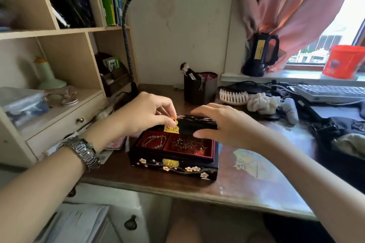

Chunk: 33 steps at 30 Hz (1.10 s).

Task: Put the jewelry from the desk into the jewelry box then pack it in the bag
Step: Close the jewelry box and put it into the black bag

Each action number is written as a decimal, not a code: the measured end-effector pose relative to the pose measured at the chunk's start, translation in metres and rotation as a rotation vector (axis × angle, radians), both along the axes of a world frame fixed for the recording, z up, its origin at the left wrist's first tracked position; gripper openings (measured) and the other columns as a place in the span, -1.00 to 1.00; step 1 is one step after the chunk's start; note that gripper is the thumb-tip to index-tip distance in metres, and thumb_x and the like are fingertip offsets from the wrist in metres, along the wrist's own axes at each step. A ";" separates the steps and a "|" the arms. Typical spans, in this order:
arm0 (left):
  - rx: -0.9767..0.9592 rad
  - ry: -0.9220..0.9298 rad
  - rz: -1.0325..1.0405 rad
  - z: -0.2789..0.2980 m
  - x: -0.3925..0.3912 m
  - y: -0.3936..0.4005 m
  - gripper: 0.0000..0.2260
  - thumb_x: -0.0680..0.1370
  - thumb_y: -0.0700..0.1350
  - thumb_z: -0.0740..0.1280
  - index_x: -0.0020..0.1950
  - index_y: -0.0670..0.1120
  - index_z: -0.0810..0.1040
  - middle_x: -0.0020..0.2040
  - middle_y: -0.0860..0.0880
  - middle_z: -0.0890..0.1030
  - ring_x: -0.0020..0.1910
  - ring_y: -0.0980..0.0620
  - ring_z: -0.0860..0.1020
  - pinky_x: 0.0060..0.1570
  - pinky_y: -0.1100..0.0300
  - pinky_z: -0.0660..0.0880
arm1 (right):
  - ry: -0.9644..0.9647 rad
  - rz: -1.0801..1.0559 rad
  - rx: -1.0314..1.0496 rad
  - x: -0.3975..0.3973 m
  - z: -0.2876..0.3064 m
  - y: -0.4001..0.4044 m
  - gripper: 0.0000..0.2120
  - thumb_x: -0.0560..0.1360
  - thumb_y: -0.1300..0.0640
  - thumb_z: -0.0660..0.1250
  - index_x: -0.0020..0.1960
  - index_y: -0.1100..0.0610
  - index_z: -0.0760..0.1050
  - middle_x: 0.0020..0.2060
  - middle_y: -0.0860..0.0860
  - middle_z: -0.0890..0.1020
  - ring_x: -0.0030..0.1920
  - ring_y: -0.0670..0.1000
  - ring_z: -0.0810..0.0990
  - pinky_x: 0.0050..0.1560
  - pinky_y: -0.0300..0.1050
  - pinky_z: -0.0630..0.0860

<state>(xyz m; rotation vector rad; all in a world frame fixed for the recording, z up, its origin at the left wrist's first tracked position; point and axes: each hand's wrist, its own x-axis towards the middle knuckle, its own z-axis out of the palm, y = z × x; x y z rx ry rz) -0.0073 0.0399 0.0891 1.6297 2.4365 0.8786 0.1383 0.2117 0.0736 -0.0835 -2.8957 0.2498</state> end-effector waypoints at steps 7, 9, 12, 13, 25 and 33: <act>-0.013 0.109 -0.033 -0.042 0.010 -0.017 -0.91 0.37 0.01 0.50 -0.24 0.09 0.61 -0.11 0.14 0.64 -0.02 0.27 0.54 0.05 -0.03 0.49 | -0.097 0.020 -0.005 0.007 -0.035 -0.011 -0.49 0.49 -0.17 0.28 0.39 -0.09 0.27 0.35 -0.07 0.41 0.29 0.01 0.41 0.20 -0.02 0.44; -0.017 0.126 -0.034 -0.048 0.011 -0.019 -0.90 0.37 0.03 0.50 -0.25 0.12 0.59 -0.11 0.16 0.63 -0.02 0.19 0.56 0.06 -0.02 0.48 | -0.088 0.018 0.031 0.009 -0.040 -0.014 -0.49 0.50 -0.15 0.27 0.40 -0.08 0.26 0.37 -0.07 0.39 0.32 0.01 0.36 0.24 -0.04 0.38; -0.027 0.137 -0.035 -0.053 0.013 -0.020 -0.88 0.37 0.05 0.49 -0.26 0.17 0.56 -0.10 0.19 0.62 0.02 0.20 0.55 0.12 -0.03 0.45 | -0.063 0.010 0.071 0.011 -0.045 -0.017 -0.48 0.50 -0.15 0.27 0.41 -0.06 0.25 0.38 -0.07 0.36 0.36 0.01 0.32 0.27 -0.06 0.34; -0.024 0.135 -0.035 -0.054 0.014 -0.021 -0.88 0.38 0.04 0.49 -0.26 0.17 0.55 -0.09 0.19 0.62 0.02 0.20 0.54 0.12 -0.03 0.46 | -0.056 0.009 0.077 0.011 -0.048 -0.018 -0.48 0.50 -0.15 0.27 0.41 -0.06 0.25 0.39 -0.07 0.35 0.36 0.01 0.31 0.29 -0.06 0.33; 0.041 0.054 -0.110 -0.067 0.014 -0.035 -0.96 0.42 0.01 0.45 -0.15 0.13 0.68 0.07 0.24 0.59 0.16 0.27 0.49 0.21 0.15 0.43 | 0.009 -0.012 0.059 0.012 -0.062 -0.017 -0.48 0.48 -0.17 0.29 0.39 -0.08 0.27 0.39 -0.09 0.36 0.38 0.02 0.31 0.35 -0.02 0.32; 0.008 0.421 -0.053 -0.089 0.020 -0.035 -0.44 0.30 0.12 0.51 0.27 0.15 0.44 0.15 0.19 0.46 0.11 0.33 0.34 -0.07 0.43 0.35 | 0.022 -0.016 0.035 0.012 -0.066 -0.017 -0.47 0.49 -0.16 0.28 0.41 -0.07 0.27 0.41 -0.08 0.34 0.41 0.03 0.28 0.39 0.00 0.29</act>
